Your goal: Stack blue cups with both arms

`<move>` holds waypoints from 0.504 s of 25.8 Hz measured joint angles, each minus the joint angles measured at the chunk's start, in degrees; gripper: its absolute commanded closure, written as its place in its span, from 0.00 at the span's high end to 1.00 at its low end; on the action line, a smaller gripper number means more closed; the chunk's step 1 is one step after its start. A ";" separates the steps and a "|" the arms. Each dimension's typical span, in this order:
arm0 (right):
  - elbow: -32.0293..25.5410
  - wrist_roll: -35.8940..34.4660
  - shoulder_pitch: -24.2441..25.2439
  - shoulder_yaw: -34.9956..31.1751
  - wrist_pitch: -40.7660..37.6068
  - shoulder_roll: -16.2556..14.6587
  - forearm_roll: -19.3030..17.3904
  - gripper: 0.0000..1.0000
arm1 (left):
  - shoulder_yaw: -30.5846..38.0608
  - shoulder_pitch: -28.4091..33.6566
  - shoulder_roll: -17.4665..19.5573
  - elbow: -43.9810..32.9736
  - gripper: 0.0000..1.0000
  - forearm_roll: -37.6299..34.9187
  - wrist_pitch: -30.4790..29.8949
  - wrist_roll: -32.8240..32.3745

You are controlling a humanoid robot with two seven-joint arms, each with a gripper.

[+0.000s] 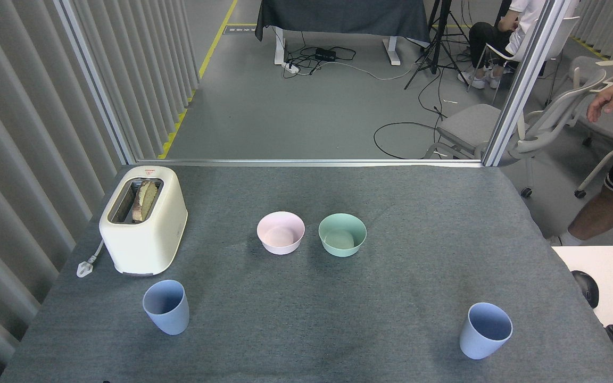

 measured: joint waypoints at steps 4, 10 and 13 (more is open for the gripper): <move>-0.01 0.03 0.04 0.08 0.80 0.41 -0.02 1.00 | -0.38 -0.09 -0.05 0.22 1.00 -0.09 0.40 -0.01; 0.05 0.06 0.11 0.29 1.99 0.54 -0.10 1.00 | -0.15 -0.83 -0.26 0.59 1.00 -0.10 0.90 -0.20; 0.10 0.13 0.05 0.39 2.16 0.55 -0.10 1.00 | -0.02 -1.42 -0.36 1.78 1.00 -0.08 1.30 -0.23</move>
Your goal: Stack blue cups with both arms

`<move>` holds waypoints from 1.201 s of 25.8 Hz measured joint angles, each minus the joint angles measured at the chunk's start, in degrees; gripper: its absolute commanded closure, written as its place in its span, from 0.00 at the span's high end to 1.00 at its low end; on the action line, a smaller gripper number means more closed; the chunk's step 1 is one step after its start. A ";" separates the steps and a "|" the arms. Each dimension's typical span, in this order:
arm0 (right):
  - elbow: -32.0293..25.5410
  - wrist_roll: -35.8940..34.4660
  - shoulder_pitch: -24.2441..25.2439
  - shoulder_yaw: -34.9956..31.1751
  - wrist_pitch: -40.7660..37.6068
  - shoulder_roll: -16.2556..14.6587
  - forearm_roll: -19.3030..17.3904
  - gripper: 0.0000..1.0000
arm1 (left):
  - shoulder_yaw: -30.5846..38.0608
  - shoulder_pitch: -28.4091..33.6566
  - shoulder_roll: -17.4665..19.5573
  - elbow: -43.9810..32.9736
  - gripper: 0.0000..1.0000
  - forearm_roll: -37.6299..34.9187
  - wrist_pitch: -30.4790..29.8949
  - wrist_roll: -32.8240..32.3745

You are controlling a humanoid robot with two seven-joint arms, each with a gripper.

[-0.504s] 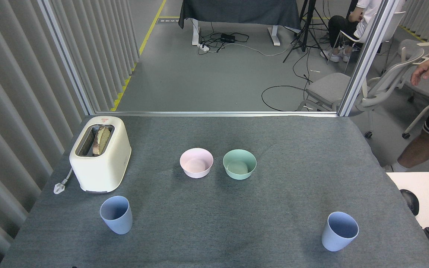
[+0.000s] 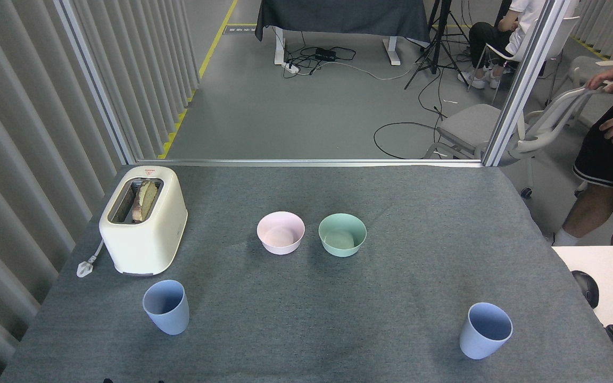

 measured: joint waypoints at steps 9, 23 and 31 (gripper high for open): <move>0.30 0.19 -0.30 0.35 0.62 0.00 0.21 1.00 | -2.22 -7.11 0.01 7.10 1.00 -1.30 2.20 0.06; 0.77 2.10 -0.37 0.52 1.39 -0.07 0.43 1.00 | -4.46 -19.43 -0.18 20.69 1.00 -7.08 9.27 -0.31; 0.86 2.29 -0.42 0.66 1.40 -0.08 0.45 1.00 | -4.49 -22.62 -0.21 23.60 1.00 -7.13 9.56 -0.32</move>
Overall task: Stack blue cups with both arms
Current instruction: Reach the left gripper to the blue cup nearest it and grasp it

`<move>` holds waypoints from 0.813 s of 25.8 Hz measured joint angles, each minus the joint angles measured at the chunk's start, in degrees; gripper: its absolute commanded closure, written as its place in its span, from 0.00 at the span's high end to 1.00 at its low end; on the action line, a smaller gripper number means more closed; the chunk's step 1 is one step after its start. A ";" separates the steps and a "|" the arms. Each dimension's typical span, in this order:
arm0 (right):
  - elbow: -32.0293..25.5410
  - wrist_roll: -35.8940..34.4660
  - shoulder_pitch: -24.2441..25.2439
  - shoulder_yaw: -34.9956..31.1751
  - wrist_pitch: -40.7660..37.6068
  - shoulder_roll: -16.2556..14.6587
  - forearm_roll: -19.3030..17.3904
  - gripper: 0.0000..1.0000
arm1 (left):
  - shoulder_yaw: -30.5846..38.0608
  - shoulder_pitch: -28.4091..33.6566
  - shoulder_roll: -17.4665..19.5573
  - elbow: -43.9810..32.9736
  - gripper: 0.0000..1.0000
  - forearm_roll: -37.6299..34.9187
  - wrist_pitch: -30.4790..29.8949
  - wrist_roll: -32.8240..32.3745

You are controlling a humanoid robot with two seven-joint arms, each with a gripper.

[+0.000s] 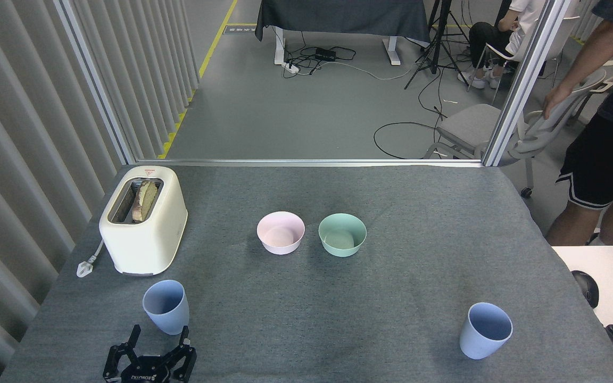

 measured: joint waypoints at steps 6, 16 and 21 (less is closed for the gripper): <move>0.09 0.01 -0.01 0.89 0.07 0.01 0.00 1.00 | -0.60 -2.84 -0.02 2.98 1.00 0.04 -0.17 0.00; 0.89 0.03 -0.01 1.24 0.10 0.05 0.00 1.00 | -0.76 -8.89 0.03 9.59 0.84 0.26 -0.19 -0.03; 1.22 0.25 -0.01 1.52 0.10 0.08 0.00 1.00 | -0.82 -9.74 0.06 10.48 0.50 0.33 -0.75 -0.15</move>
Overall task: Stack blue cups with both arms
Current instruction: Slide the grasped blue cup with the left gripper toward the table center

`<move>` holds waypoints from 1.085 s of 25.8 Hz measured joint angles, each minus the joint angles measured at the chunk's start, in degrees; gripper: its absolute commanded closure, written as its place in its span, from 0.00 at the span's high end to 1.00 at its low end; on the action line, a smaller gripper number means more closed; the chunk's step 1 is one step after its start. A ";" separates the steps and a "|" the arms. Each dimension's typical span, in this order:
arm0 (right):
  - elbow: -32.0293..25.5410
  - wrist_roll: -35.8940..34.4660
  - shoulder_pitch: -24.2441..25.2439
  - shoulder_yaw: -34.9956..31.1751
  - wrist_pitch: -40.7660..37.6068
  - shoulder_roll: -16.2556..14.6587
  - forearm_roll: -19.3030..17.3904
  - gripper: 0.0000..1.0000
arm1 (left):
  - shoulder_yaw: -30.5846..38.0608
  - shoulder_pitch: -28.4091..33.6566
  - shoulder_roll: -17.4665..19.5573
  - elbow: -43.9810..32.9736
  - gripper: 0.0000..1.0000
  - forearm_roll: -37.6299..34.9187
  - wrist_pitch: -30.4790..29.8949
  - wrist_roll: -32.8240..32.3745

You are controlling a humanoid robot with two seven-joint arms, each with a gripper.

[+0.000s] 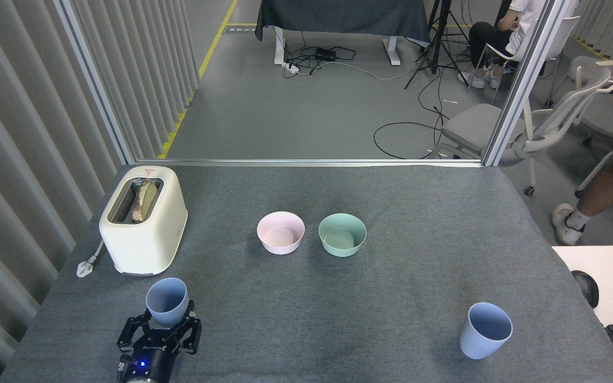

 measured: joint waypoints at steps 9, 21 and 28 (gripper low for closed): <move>0.16 -0.27 0.00 0.73 0.03 0.01 0.00 1.00 | -1.17 3.14 -0.12 -8.85 0.52 -0.06 -3.51 0.15; 0.16 -0.29 0.00 2.96 2.35 0.01 0.08 1.00 | -19.83 5.88 -8.72 -9.77 0.52 -8.84 -4.87 0.36; 0.51 -0.29 0.00 3.62 2.45 0.01 0.05 1.00 | -21.59 5.25 -9.99 -7.22 0.61 -10.96 -2.76 0.44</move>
